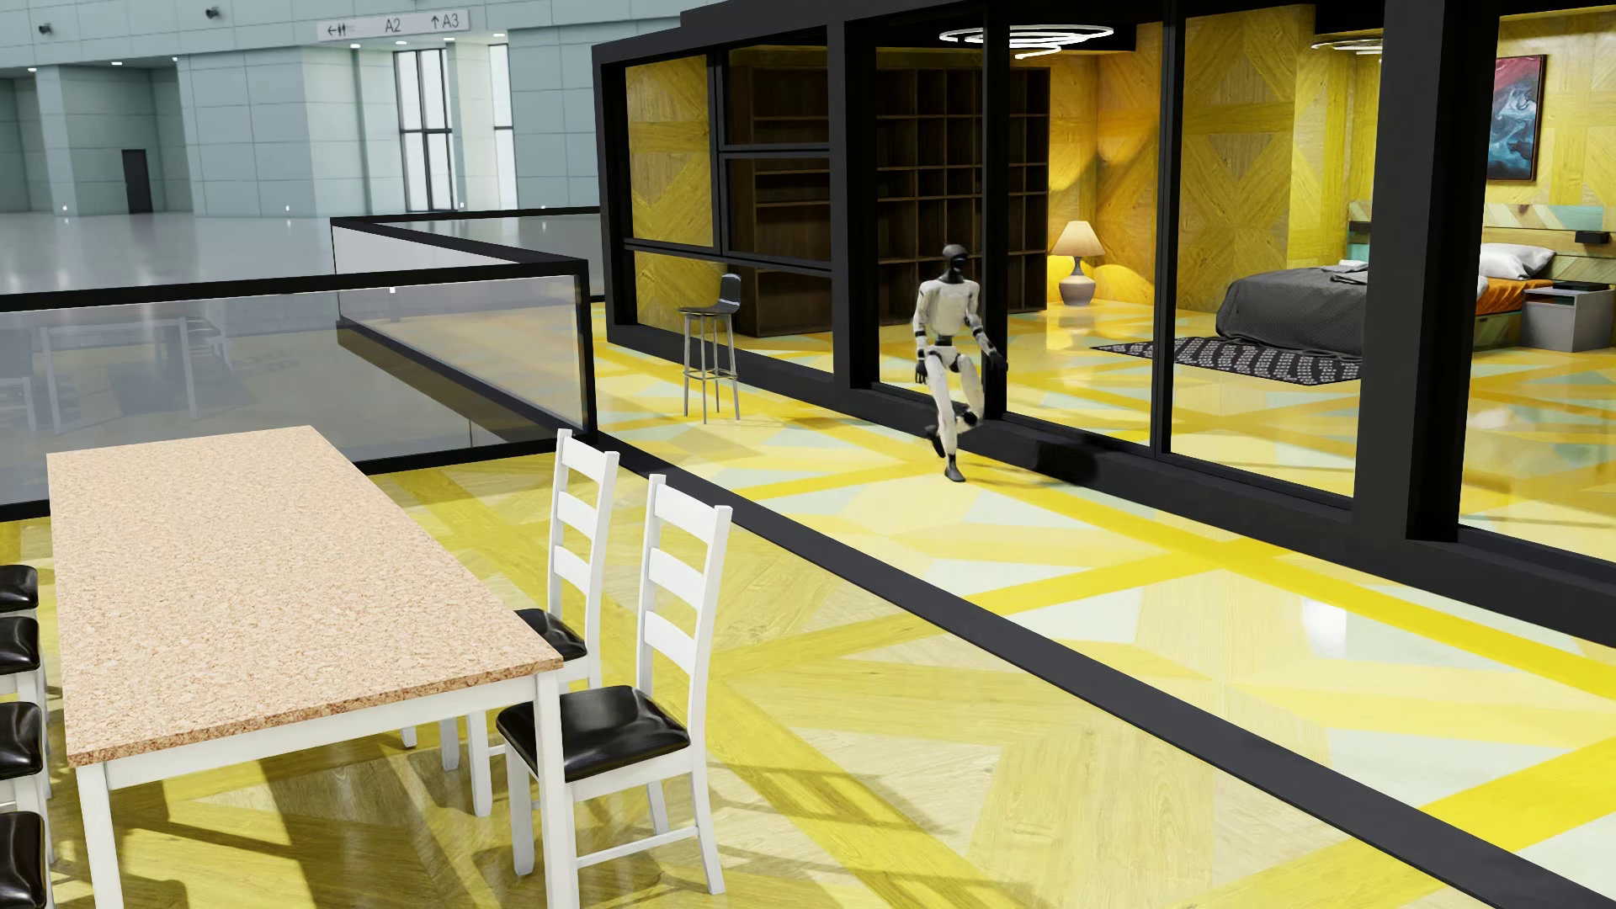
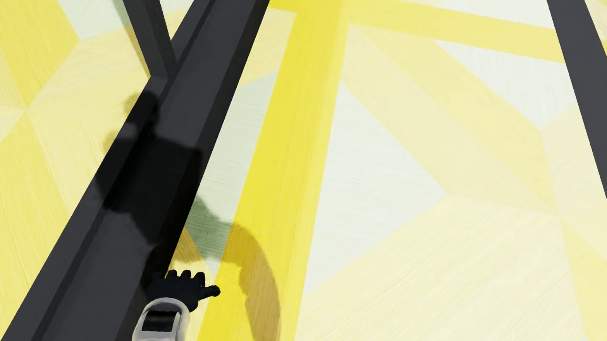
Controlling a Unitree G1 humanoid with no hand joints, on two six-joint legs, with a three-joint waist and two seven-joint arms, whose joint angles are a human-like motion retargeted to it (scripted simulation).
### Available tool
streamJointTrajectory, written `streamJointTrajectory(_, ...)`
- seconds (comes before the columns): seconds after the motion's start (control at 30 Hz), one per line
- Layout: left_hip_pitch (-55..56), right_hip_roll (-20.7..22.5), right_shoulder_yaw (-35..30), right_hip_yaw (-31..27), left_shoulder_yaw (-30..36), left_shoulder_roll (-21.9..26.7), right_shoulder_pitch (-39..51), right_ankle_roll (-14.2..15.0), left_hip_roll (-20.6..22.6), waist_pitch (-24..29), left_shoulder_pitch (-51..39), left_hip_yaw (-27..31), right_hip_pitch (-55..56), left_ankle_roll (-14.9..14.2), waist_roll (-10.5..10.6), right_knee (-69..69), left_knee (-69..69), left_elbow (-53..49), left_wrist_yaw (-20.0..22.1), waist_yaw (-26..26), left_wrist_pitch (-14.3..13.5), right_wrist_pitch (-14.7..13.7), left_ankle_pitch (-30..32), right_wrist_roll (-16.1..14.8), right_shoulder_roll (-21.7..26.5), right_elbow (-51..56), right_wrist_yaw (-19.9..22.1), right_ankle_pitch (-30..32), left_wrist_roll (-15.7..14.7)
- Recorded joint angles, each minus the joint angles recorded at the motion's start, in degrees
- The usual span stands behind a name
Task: Walk to the table
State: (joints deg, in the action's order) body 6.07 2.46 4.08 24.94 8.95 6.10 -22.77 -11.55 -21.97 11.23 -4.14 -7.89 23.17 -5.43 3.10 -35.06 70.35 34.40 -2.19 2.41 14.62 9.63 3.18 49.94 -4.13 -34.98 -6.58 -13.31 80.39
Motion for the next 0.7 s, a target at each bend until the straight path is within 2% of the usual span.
streamJointTrajectory(0.07,9.1,4.8,-1.0,-5.9,-7.7,-3.0,2.4,0.6,4.0,-0.2,6.0,5.8,-6.7,1.3,0.8,3.8,7.4,7.0,-1.3,-1.4,5.7,1.7,-2.6,5.6,4.6,-2.8,0.1,-1.7,-5.5)
streamJointTrajectory(0.1,13.2,6.5,0.3,-9.3,-10.0,-3.8,4.0,1.0,5.1,-0.4,9.7,7.0,-10.0,1.7,0.9,5.7,7.7,9.3,-2.9,-2.1,7.0,3.0,-2.3,6.4,5.9,-3.8,0.8,-2.4,-7.8)
streamJointTrajectory(0.13,17.1,7.7,2.1,-12.9,-10.9,-3.9,6.0,1.2,5.5,-0.7,13.9,7.1,-13.1,2.8,0.9,7.2,5.8,10.3,-4.6,-2.8,7.0,3.9,-2.4,5.8,6.9,-4.6,2.0,-3.3,-9.2)
streamJointTrajectory(0.17,20.5,8.5,3.8,-16.4,-10.4,-3.8,8.1,1.3,4.9,-0.9,18.4,5.7,-15.9,4.8,0.9,8.4,1.7,10.4,-5.8,-3.6,5.8,3.9,-3.0,4.5,7.8,-5.5,3.1,-4.3,-9.5)
streamJointTrajectory(0.23,25.0,9.4,5.5,-22.6,-7.2,-3.1,12.4,1.6,4.4,-1.0,25.7,-0.4,-21.4,7.8,1.1,10.9,-13.5,11.4,-6.6,-4.9,1.7,2.8,-3.0,2.0,10.1,-6.1,4.2,-6.2,-7.0)
streamJointTrajectory(0.27,26.0,9.4,5.6,-24.7,-5.7,-2.9,14.1,1.7,6.5,-1.0,28.1,-2.7,-24.3,6.6,1.2,12.9,-24.9,12.3,-7.6,-5.4,-0.2,2.4,-1.5,1.3,10.9,-6.1,5.3,-6.9,-4.9)
streamJointTrajectory(0.3,26.4,9.1,5.6,-26.0,-4.7,-2.7,15.3,1.8,11.1,-0.9,29.6,-2.1,-27.4,3.8,1.4,15.2,-38.0,13.4,-9.7,-5.8,-1.6,2.2,0.3,0.9,11.4,-6.0,6.7,-7.2,-2.8)
streamJointTrajectory(0.37,25.6,8.2,5.1,-27.1,-4.5,-2.3,16.7,1.7,21.6,-0.8,30.7,6.8,-33.2,-3.2,1.5,18.8,-60.7,14.6,-15.8,-6.2,-3.2,2.4,0.0,0.3,11.2,-6.3,8.5,-7.5,1.2)
streamJointTrajectory(0.4,25.5,7.8,4.9,-26.6,-5.4,-2.1,17.1,1.4,24.7,-0.7,30.6,8.3,-35.7,-4.8,1.5,18.9,-63.3,14.3,-17.9,-6.2,-3.6,2.7,-1.4,-0.2,10.6,-7.1,8.4,-7.7,2.8)
streamJointTrajectory(0.43,25.5,7.6,4.2,-25.7,-7.1,-2.1,17.3,1.1,26.8,-0.5,30.4,7.6,-38.0,-3.8,1.4,17.9,-60.5,13.2,-18.2,-6.3,-3.5,3.0,0.0,-0.3,9.9,-8.1,7.8,-7.3,3.9)
streamJointTrajectory(0.47,25.4,7.3,2.6,-24.9,-9.5,-2.5,17.3,1.1,28.4,-0.4,30.1,7.9,-40.0,0.2,1.0,15.8,-56.0,11.6,-16.8,-6.6,-3.0,3.2,3.4,0.7,9.3,-9.1,6.6,-5.5,4.1)
streamJointTrajectory(0.5,24.7,6.9,0.3,-24.5,-12.8,-3.5,17.3,1.4,28.9,-0.3,29.8,7.9,-40.9,3.5,0.4,12.5,-52.1,9.6,-13.8,-7.2,-1.8,3.1,7.0,2.5,8.7,-9.9,5.1,-1.8,3.3)
streamJointTrajectory(0.53,24.3,6.3,-1.9,-24.3,-16.8,-5.0,17.5,3.4,28.1,-0.2,29.3,6.7,-40.0,6.6,-0.5,6.5,-47.7,7.5,-9.8,-7.6,-0.1,2.9,7.8,4.7,7.8,-10.2,4.3,3.3,0.9)
streamJointTrajectory(0.57,24.1,5.4,-3.4,-23.9,-20.6,-6.8,17.8,8.7,26.9,0.0,28.3,5.1,-36.9,9.3,-1.6,-2.7,-43.3,6.1,-5.8,-7.9,1.7,3.0,4.7,6.6,6.6,-9.9,4.4,8.8,-2.5)
streamJointTrajectory(0.6,22.6,3.4,-4.0,-22.7,-23.4,-8.1,17.9,14.3,25.6,0.1,26.3,3.5,-32.3,10.3,-2.7,-13.5,-41.1,6.1,-2.9,-8.0,3.5,3.0,1.3,7.7,5.3,-8.8,5.0,14.4,-5.9)
streamJointTrajectory(0.63,20.1,0.0,-4.2,-20.5,-24.6,-8.4,17.7,15.4,24.6,0.1,23.4,1.9,-26.9,10.4,-3.8,-23.4,-40.9,7.4,-2.2,-7.7,5.3,2.1,-1.3,7.6,4.2,-6.8,5.8,18.2,-8.2)
streamJointTrajectory(0.67,17.0,-4.3,-4.4,-18.1,-23.3,-7.4,17.2,13.8,23.9,0.0,19.7,0.5,-21.3,10.3,-4.9,-31.1,-41.9,9.9,-3.7,-7.1,6.5,0.4,-3.2,6.6,3.7,-4.2,6.2,17.2,-7.9)
streamJointTrajectory(0.7,13.7,-8.3,-4.9,-16.1,-19.4,-5.1,16.4,11.6,23.6,-0.1,15.5,-0.7,-16.0,9.9,-5.9,-36.4,-43.4,12.9,-7.0,-6.1,6.1,-1.9,-4.8,5.0,4.0,-1.2,6.1,14.1,-4.7)
